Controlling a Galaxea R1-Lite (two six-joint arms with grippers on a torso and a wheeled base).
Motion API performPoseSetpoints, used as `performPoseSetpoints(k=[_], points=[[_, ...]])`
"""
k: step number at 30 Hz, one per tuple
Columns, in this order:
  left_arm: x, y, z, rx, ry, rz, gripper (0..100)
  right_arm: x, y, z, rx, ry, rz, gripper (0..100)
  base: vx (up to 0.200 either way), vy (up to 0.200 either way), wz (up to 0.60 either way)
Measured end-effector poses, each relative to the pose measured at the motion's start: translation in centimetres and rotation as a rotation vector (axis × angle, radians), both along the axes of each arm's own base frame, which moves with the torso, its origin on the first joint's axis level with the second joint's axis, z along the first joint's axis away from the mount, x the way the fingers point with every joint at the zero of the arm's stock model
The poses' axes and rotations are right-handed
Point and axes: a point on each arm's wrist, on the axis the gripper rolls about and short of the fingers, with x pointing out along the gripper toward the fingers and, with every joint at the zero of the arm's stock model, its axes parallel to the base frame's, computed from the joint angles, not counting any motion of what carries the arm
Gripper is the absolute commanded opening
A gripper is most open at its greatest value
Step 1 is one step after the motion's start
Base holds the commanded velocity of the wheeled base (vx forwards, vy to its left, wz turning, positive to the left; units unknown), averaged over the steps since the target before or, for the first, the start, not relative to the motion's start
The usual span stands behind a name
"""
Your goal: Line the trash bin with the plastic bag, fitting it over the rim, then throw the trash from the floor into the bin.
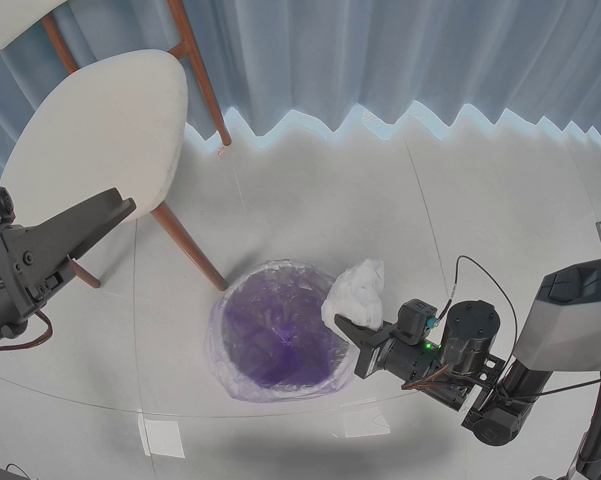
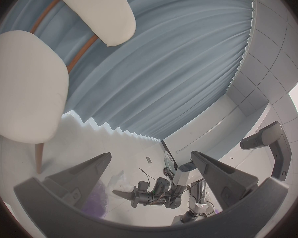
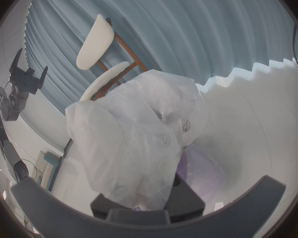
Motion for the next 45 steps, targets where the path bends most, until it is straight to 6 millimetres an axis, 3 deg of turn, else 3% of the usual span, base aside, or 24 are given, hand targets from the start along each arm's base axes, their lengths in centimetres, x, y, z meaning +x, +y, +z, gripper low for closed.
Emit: performPoseSetpoints(k=[9,26,43,44,45], points=[[0.0,-0.2,-0.3,0.012,-0.003,-0.011,100,-0.2,0.1,-1.1,-0.027,0.029,0.007,0,0.000,0.200,0.00],[0.4,-0.4,-0.4,0.017,0.003,-0.021,100,0.6,-1.4,-4.2,-0.119,0.099,-0.058,0,0.000,0.000,0.00],[0.3,-0.5,-0.5,0.020,0.008,-0.033,100,1.0,-1.6,-5.2,-0.134,0.119,-0.074,0,0.000,0.000,0.00],[0.3,-0.5,-0.5,0.020,0.008,-0.034,100,1.0,-1.6,-5.2,-0.134,0.120,-0.074,100,0.000,0.000,0.00],[0.3,-0.5,-0.5,0.020,0.007,-0.034,100,1.0,-1.6,-5.2,-0.135,0.120,-0.074,100,0.000,0.000,0.00]])
